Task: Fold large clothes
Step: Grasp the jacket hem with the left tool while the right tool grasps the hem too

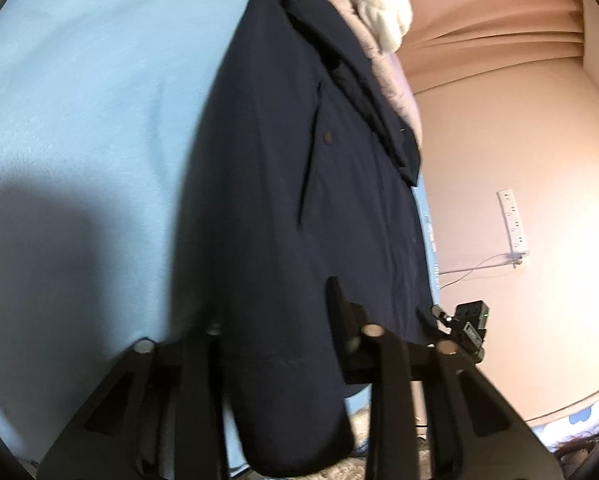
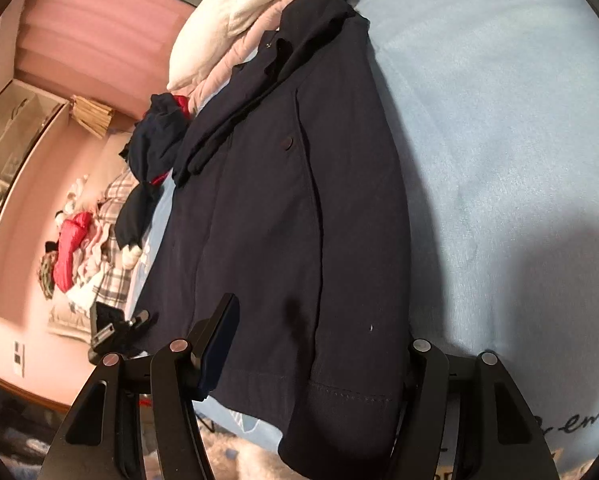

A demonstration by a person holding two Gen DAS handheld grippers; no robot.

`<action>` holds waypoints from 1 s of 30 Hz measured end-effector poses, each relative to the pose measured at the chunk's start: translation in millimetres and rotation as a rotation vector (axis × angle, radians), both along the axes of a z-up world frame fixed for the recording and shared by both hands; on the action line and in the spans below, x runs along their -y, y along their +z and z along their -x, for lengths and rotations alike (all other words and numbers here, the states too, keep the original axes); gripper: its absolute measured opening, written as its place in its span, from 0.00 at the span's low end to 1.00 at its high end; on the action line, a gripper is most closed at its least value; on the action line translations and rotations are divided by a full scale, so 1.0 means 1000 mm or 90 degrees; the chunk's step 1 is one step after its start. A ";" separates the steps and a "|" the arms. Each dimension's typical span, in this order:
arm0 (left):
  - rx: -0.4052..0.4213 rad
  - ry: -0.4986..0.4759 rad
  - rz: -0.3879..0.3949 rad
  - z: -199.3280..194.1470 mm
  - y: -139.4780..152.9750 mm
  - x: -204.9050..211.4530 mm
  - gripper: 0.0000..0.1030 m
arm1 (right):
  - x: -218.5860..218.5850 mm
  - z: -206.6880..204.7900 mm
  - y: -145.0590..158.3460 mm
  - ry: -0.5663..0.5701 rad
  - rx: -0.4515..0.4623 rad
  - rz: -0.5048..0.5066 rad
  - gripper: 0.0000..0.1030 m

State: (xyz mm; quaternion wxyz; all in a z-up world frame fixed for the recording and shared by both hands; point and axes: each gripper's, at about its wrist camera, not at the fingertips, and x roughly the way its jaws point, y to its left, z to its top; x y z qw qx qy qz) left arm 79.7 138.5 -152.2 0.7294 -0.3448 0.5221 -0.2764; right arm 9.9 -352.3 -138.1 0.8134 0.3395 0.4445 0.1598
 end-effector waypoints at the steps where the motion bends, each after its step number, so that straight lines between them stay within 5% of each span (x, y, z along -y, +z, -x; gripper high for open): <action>1: -0.008 0.004 -0.003 -0.003 -0.002 0.001 0.15 | -0.002 -0.002 0.001 -0.003 0.006 0.008 0.59; 5: -0.016 0.016 -0.020 -0.010 0.003 0.005 0.14 | -0.004 -0.010 -0.003 -0.037 -0.003 0.043 0.18; 7: -0.008 0.018 -0.046 -0.010 0.007 0.010 0.14 | -0.003 -0.009 -0.003 -0.048 0.001 0.042 0.14; 13: 0.002 0.039 -0.066 -0.007 0.012 0.013 0.08 | -0.008 -0.005 0.008 -0.050 0.034 0.044 0.09; 18: 0.010 0.043 -0.027 -0.006 0.017 0.008 0.04 | -0.018 -0.006 0.021 -0.037 0.065 0.049 0.08; 30: 0.137 -0.004 0.021 0.002 0.056 0.025 0.03 | -0.023 0.002 0.041 -0.023 0.138 0.012 0.07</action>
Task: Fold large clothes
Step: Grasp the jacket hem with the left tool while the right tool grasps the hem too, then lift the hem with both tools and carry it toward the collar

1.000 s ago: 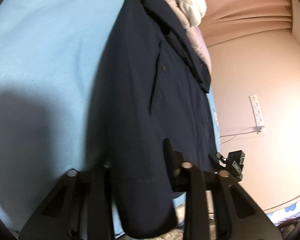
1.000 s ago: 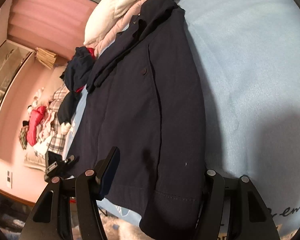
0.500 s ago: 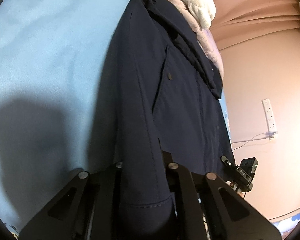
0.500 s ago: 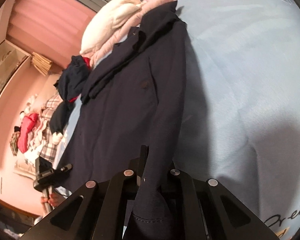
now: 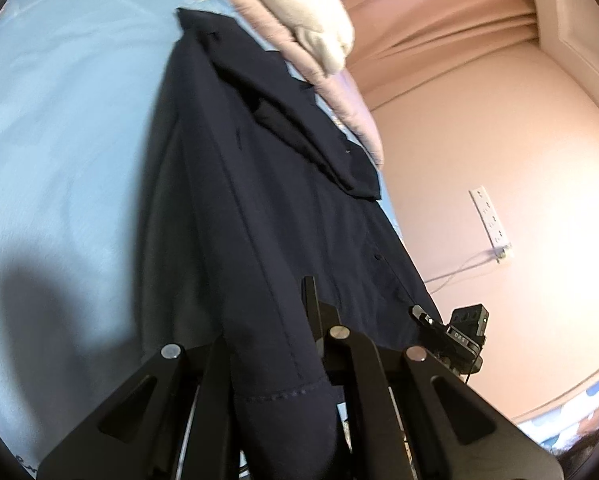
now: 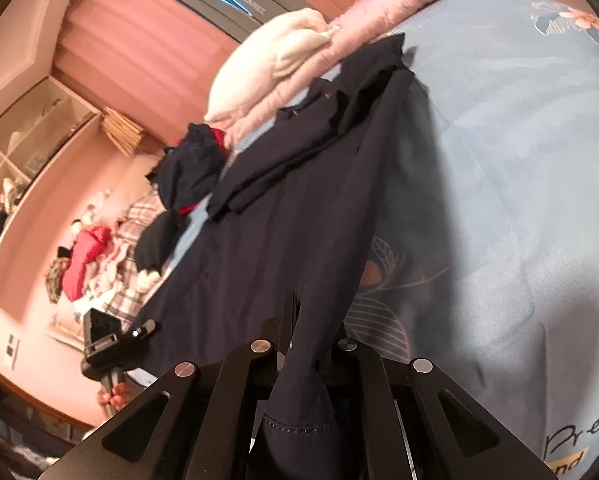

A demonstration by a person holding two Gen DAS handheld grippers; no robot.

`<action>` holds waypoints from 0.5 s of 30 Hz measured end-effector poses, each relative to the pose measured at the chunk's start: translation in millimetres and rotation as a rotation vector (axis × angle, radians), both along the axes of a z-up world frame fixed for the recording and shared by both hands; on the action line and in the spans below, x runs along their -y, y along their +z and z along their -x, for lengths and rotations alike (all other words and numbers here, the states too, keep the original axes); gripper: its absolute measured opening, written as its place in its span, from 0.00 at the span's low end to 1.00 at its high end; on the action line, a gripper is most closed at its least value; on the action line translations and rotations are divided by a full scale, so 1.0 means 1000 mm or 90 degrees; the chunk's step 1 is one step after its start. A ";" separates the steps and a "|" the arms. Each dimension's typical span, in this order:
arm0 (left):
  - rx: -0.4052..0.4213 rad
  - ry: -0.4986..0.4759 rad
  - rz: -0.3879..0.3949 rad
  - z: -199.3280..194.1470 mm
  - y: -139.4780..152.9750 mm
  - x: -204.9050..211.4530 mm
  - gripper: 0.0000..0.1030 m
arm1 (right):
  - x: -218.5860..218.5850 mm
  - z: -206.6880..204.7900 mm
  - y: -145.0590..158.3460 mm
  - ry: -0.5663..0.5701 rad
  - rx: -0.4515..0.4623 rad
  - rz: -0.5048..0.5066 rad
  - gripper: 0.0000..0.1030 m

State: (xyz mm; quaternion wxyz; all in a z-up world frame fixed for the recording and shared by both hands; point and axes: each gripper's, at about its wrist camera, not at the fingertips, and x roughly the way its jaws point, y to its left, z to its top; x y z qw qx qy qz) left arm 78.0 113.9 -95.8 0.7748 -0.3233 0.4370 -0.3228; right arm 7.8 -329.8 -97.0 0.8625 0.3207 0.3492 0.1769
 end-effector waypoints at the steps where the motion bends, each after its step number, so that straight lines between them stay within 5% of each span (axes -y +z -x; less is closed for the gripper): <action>1: 0.008 -0.002 -0.002 0.001 0.003 0.000 0.03 | -0.001 0.001 0.001 0.002 0.003 -0.002 0.07; 15: 0.064 -0.024 0.044 0.002 0.022 0.011 0.03 | -0.004 0.011 0.018 0.018 0.051 -0.051 0.07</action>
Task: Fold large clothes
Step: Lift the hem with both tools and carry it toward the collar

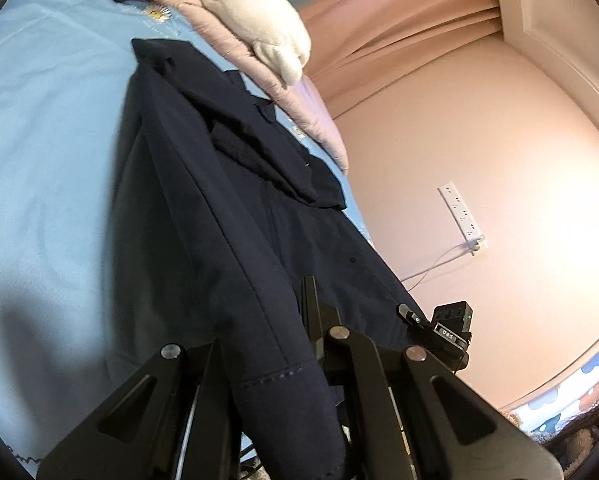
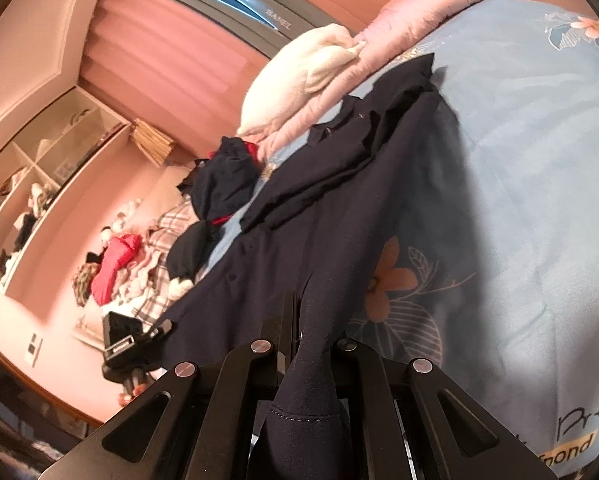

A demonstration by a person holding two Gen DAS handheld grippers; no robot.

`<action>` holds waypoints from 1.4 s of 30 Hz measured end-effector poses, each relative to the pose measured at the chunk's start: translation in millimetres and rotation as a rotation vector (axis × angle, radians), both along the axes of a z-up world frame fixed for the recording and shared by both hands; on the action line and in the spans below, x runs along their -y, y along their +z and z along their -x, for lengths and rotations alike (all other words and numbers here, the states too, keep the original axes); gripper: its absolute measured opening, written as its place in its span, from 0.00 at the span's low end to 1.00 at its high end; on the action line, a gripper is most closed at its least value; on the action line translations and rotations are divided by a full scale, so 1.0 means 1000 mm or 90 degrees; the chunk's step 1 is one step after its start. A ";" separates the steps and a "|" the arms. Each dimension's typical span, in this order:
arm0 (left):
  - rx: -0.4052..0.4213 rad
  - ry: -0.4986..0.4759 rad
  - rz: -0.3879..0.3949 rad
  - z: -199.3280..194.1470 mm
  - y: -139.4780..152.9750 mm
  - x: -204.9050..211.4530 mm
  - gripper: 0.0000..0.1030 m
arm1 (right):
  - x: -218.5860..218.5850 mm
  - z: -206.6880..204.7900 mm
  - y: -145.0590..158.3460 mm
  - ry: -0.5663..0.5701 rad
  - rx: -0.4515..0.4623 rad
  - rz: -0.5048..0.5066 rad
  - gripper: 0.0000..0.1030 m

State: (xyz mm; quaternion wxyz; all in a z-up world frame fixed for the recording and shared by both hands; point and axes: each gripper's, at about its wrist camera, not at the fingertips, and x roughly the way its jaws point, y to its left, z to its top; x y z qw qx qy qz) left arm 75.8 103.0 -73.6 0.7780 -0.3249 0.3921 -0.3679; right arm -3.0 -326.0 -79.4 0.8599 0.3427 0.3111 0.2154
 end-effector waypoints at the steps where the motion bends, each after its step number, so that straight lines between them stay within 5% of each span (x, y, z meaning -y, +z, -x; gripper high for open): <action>1: 0.008 -0.002 0.001 0.001 0.003 0.001 0.03 | 0.000 0.001 0.002 0.001 0.005 0.000 0.07; 10: 0.068 -0.019 0.030 0.024 0.039 0.001 0.03 | -0.001 0.018 0.031 0.025 0.063 0.018 0.07; 32: 0.262 -0.049 0.164 0.091 0.138 -0.020 0.06 | 0.000 0.073 0.104 0.048 0.311 0.012 0.07; 36: 0.263 -0.030 0.175 0.078 0.137 -0.023 0.08 | 0.001 0.055 0.103 0.050 0.314 -0.005 0.07; 42: 0.173 0.000 0.197 0.047 0.107 -0.025 0.08 | 0.008 0.016 0.086 0.040 0.247 -0.025 0.07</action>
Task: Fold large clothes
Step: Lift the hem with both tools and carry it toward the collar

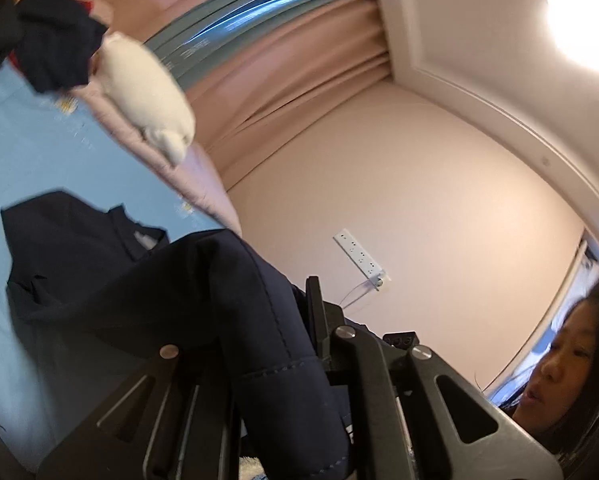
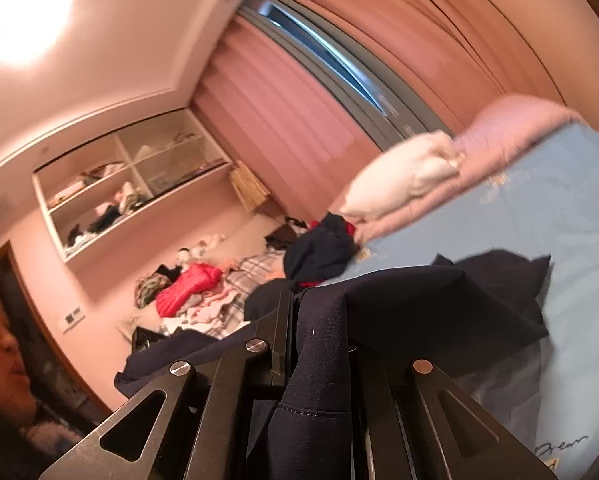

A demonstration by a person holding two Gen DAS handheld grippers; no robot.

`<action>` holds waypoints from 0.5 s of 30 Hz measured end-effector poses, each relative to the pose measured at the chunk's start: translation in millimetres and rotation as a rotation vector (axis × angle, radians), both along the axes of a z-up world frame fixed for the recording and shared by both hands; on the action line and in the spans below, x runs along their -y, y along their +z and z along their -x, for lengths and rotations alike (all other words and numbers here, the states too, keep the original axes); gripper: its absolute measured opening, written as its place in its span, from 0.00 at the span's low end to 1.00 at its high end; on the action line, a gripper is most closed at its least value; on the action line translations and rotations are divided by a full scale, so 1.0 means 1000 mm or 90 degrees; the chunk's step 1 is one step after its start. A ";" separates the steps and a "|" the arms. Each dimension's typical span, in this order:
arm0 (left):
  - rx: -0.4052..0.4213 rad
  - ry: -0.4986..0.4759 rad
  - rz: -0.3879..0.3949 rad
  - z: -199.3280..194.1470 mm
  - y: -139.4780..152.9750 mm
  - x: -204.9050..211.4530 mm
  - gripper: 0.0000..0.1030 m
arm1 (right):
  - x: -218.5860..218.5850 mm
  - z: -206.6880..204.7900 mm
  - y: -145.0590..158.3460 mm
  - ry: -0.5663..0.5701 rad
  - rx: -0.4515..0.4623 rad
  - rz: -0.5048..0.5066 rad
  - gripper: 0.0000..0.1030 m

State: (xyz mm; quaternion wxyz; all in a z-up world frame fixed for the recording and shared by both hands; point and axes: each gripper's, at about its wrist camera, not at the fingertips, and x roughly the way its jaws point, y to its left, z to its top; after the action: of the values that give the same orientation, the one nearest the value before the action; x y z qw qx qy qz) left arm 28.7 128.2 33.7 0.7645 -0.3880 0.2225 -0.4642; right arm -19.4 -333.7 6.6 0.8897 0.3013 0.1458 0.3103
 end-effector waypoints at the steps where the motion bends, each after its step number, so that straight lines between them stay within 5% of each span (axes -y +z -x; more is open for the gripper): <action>1: -0.014 0.002 0.003 -0.005 -0.004 0.000 0.08 | 0.002 -0.004 -0.003 -0.001 -0.009 -0.006 0.07; 15: -0.091 0.063 -0.044 -0.097 -0.016 0.017 0.11 | 0.035 -0.101 -0.029 -0.049 -0.112 -0.057 0.07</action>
State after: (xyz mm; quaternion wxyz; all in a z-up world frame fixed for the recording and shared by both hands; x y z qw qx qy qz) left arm 125.4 111.7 18.1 0.7816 -0.4039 0.2730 -0.3892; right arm 81.7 -368.6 -22.7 0.8703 0.3727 0.1978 0.2541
